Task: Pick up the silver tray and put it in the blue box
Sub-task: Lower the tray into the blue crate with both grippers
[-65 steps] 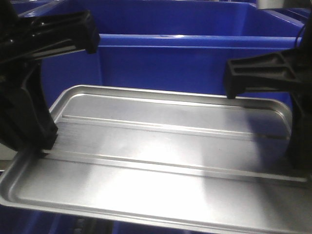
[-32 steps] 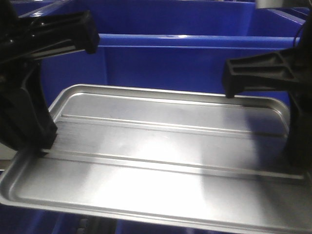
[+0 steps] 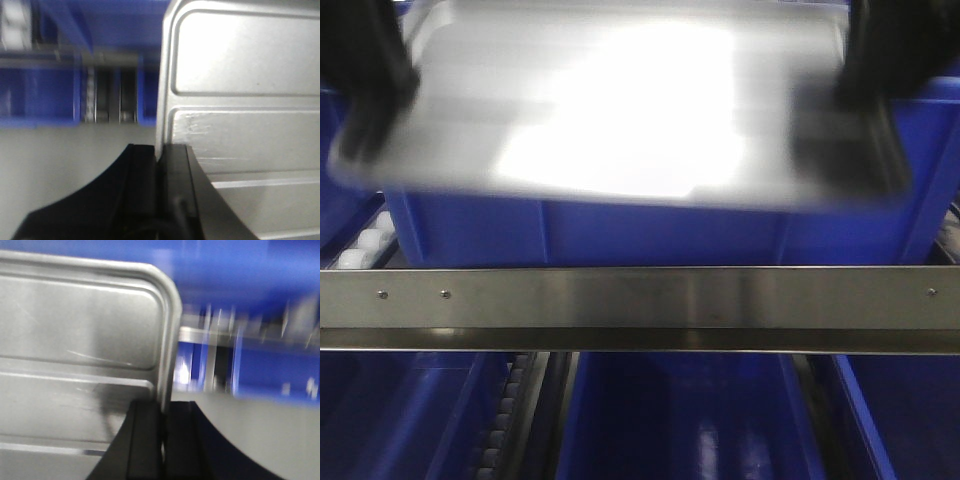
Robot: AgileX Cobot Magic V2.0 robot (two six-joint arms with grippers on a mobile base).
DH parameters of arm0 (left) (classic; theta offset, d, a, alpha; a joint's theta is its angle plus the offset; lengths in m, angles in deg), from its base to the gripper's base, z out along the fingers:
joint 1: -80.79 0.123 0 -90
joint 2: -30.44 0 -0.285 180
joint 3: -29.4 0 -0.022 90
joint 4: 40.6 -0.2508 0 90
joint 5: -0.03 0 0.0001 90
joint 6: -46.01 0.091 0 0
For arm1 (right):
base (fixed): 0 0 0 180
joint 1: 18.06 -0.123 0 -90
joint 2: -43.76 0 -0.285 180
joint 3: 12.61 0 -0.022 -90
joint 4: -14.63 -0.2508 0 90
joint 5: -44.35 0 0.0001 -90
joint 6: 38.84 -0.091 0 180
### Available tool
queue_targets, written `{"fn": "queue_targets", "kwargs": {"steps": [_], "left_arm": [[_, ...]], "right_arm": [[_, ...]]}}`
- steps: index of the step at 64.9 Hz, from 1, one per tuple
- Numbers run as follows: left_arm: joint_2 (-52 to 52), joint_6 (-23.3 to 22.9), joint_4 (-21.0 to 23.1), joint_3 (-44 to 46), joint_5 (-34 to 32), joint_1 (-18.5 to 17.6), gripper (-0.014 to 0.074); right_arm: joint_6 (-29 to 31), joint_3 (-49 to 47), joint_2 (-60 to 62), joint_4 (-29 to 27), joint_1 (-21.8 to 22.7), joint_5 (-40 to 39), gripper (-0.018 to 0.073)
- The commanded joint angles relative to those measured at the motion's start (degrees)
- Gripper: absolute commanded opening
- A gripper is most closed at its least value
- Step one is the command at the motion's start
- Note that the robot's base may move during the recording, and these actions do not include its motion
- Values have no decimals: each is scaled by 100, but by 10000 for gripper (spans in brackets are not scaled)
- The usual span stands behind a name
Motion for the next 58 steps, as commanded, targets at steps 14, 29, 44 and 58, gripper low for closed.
{"fn": "queue_targets", "kwargs": {"steps": [14,29,44,58], "left_arm": [[322,532,-595,1104,-1848,1132,-104],[1262,532,-636,1417,-3441,2021,-104],[1962,532,-788,1417,-4187,2402,-104],[2043,520,-799,1417,-4219,2588,18]], "right_arm": [[391,-1261,-155,676,1104,-1385,51],[508,-1370,-819,719,2134,-3028,51],[508,-1370,-1554,876,2711,-4008,50],[508,-1370,-1720,892,2818,-3895,146]]}}
